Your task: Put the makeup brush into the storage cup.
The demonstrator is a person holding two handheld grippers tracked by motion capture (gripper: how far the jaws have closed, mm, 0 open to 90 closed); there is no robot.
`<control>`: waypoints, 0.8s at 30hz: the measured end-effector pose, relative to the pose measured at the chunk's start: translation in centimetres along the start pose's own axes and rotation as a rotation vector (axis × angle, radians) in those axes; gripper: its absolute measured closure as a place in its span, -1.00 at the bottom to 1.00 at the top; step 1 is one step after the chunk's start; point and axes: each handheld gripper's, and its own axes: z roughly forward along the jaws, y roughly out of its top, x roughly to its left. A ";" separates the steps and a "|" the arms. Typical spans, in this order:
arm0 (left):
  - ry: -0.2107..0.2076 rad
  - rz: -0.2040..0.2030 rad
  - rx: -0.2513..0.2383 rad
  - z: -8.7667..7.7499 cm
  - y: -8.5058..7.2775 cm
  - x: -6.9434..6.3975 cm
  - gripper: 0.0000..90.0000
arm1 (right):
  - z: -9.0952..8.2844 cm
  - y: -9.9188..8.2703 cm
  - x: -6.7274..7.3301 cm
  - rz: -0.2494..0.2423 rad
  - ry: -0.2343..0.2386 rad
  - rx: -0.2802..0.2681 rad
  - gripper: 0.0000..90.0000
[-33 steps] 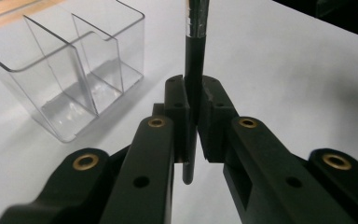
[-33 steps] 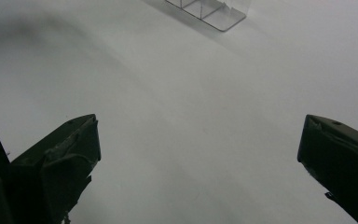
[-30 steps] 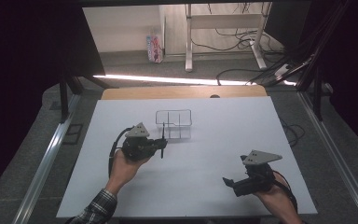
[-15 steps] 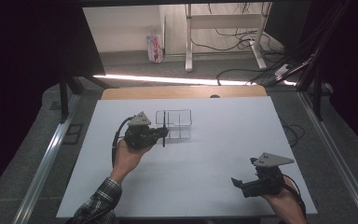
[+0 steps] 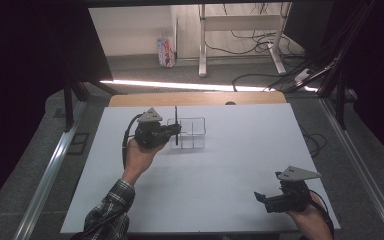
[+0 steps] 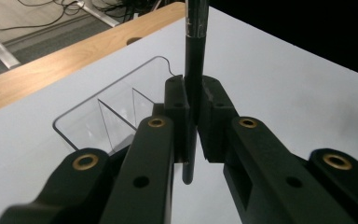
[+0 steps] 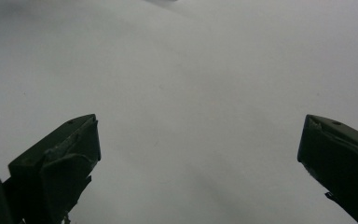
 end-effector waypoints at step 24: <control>0.087 -0.011 -0.035 3.1 3.0 1.7 0.85 | 0.2 -0.6 0.1 0.007 0.008 0.040 -1.00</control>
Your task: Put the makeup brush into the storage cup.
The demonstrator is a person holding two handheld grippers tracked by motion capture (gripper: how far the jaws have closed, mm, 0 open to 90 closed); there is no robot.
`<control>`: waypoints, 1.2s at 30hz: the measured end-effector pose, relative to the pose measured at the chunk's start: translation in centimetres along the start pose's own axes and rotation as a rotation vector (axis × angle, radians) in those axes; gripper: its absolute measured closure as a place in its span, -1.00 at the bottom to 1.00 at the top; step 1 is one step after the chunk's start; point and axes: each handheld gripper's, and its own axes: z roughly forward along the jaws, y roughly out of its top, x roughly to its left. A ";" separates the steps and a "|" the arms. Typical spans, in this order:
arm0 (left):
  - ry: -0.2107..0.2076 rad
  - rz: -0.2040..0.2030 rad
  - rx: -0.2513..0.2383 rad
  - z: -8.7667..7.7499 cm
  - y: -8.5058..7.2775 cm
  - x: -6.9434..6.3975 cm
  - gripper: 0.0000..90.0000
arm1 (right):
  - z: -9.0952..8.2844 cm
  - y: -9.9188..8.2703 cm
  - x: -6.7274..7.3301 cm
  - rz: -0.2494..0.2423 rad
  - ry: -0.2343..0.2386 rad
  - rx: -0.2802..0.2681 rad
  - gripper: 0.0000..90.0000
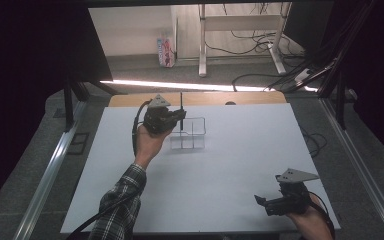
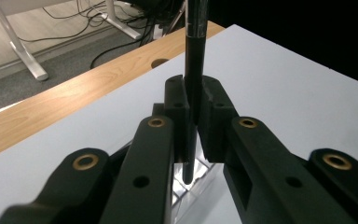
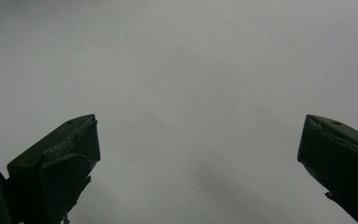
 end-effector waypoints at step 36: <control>0.041 -0.017 0.049 4.3 -2.1 0.3 0.85 | 0.8 -0.1 0.6 -0.058 0.017 0.057 -1.00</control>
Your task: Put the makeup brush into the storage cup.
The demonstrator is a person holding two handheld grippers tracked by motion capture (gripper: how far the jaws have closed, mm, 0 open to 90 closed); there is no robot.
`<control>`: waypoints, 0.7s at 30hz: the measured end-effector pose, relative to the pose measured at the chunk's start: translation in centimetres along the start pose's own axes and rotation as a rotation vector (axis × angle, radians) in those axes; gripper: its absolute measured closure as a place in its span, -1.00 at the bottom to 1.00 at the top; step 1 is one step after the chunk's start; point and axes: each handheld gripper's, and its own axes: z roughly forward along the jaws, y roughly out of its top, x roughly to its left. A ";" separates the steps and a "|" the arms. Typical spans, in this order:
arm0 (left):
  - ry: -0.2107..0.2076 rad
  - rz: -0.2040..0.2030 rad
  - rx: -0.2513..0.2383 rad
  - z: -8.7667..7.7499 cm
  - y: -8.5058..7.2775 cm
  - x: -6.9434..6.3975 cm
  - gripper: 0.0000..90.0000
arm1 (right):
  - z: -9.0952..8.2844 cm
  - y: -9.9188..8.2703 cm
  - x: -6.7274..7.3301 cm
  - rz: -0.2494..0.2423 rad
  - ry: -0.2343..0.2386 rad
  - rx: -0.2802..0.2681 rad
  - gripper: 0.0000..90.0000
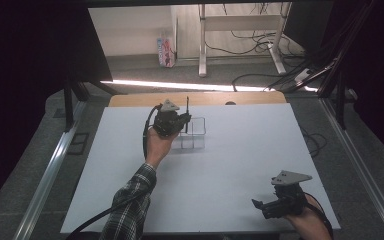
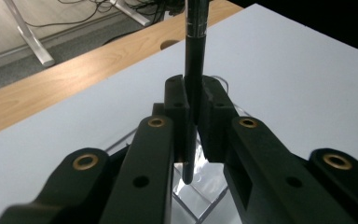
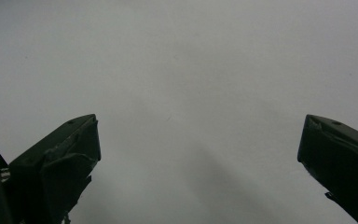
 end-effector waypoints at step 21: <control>0.005 0.010 0.039 0.4 -0.6 -0.4 0.44 | 0.5 -0.1 0.5 -0.052 0.006 0.050 -1.00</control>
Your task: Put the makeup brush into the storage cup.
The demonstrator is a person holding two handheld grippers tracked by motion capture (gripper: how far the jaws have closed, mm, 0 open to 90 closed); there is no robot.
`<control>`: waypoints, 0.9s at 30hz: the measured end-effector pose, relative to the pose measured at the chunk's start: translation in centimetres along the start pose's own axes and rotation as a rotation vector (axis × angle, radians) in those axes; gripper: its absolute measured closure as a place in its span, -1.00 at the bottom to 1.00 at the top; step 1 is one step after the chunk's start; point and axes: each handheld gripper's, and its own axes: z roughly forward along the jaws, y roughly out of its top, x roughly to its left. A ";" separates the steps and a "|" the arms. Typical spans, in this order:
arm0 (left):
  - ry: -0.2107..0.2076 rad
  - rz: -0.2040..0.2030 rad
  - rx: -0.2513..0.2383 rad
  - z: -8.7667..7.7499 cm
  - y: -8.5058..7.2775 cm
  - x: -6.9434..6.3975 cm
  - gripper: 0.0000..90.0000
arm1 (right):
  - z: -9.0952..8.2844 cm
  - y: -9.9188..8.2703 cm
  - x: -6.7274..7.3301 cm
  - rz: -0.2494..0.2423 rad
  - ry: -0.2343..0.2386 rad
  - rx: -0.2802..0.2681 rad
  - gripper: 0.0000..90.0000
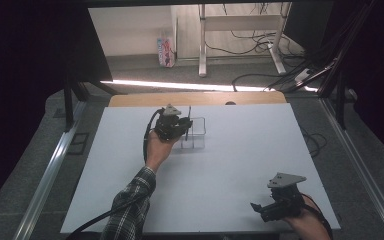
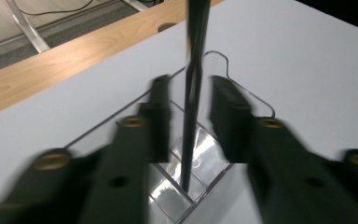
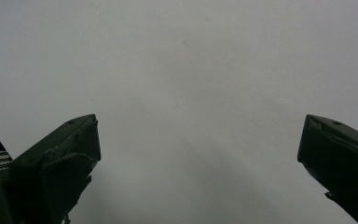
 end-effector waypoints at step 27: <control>-0.064 0.015 0.068 -1.4 0.4 0.6 -1.00 | -0.3 0.0 -0.2 0.017 -0.012 -0.025 -1.00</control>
